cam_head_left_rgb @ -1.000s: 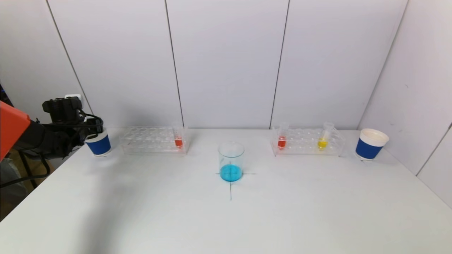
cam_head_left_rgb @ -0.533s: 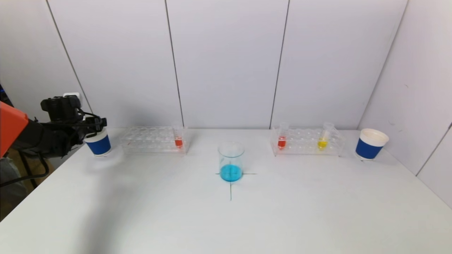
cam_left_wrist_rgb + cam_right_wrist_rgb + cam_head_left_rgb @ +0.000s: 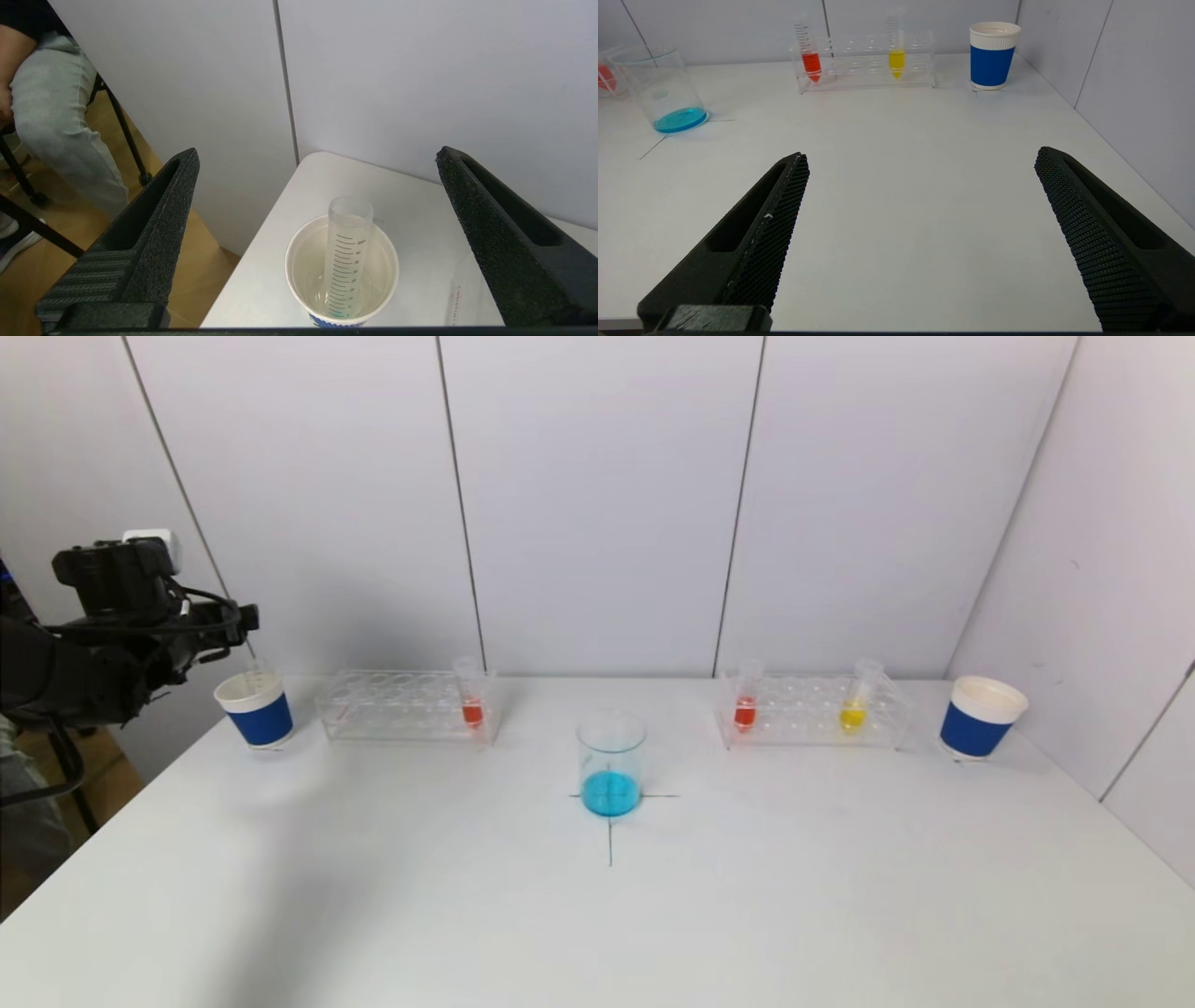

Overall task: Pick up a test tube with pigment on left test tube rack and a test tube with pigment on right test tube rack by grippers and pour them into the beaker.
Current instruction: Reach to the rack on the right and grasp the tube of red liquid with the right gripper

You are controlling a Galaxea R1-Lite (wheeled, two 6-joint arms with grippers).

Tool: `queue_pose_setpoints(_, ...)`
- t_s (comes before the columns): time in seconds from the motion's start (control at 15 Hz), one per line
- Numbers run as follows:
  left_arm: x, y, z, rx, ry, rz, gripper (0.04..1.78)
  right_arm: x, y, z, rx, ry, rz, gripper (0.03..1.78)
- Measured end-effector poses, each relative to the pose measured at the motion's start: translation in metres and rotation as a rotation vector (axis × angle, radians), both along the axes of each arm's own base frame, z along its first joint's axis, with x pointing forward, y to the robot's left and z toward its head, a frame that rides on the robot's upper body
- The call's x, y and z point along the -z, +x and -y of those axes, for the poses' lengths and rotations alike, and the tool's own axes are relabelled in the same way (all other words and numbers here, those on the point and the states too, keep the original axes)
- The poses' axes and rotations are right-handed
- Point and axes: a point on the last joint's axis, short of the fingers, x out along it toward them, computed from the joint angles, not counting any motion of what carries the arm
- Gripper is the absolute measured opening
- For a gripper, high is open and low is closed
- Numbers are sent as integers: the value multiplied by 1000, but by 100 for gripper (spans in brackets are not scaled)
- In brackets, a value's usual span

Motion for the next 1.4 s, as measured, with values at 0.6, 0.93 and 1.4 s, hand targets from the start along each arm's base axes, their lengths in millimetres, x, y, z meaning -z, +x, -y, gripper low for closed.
queue_pose_setpoints(0.6, -103, -122, 65, 198, 27, 161, 176, 0, 0, 0, 0, 0, 0, 176)
queue_pose_setpoints(0.93, -102, -213, 93, 274, 32, 170, 176, 0, 0, 0, 0, 0, 0, 176)
queue_pose_setpoints(1.4, -58, -317, 102, 302, 53, 166, 176, 0, 0, 0, 0, 0, 0, 176)
